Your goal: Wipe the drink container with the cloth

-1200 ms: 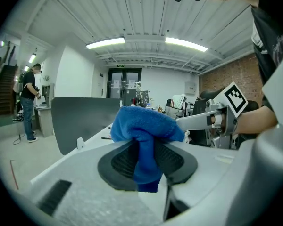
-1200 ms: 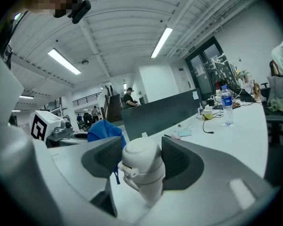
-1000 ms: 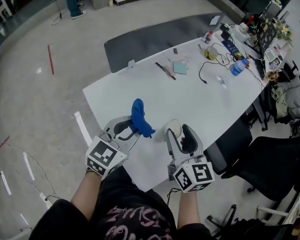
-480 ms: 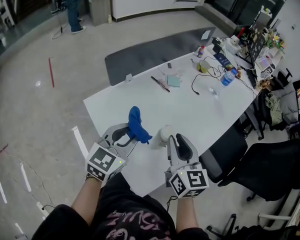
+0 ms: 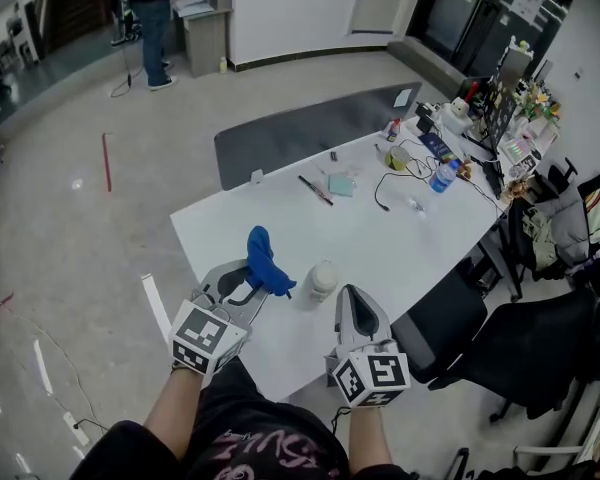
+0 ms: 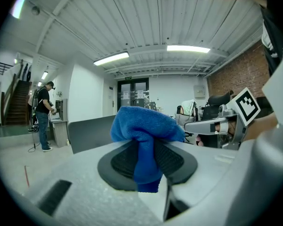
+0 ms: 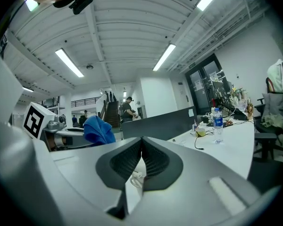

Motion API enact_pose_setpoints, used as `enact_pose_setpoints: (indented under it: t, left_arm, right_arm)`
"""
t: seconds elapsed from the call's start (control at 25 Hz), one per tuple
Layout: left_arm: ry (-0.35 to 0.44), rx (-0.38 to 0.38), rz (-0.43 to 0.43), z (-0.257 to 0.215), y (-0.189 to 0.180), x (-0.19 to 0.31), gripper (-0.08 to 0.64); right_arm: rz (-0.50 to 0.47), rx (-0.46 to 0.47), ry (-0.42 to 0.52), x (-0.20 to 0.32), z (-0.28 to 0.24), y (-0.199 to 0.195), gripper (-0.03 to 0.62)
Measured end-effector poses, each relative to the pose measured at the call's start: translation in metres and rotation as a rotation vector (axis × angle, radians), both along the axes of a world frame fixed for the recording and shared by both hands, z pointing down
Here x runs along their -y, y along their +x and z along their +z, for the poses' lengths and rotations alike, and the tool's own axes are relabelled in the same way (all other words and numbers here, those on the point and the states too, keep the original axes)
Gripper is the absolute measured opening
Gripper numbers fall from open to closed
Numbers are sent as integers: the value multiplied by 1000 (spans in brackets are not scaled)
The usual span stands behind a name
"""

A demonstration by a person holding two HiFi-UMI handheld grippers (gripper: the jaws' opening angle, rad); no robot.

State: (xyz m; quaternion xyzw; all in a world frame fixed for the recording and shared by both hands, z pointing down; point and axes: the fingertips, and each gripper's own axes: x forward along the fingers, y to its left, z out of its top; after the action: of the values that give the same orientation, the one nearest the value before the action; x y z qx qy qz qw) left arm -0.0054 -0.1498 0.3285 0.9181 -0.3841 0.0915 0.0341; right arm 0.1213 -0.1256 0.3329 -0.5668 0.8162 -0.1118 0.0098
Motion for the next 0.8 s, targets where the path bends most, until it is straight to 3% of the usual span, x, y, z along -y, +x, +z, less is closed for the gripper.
enact_pose_setpoints:
  t: [0.8]
  left_arm:
    - [83, -25, -105, -35, -21, -33, 98]
  right_arm:
    - [-22, -35, 20, -34, -15, 1, -6]
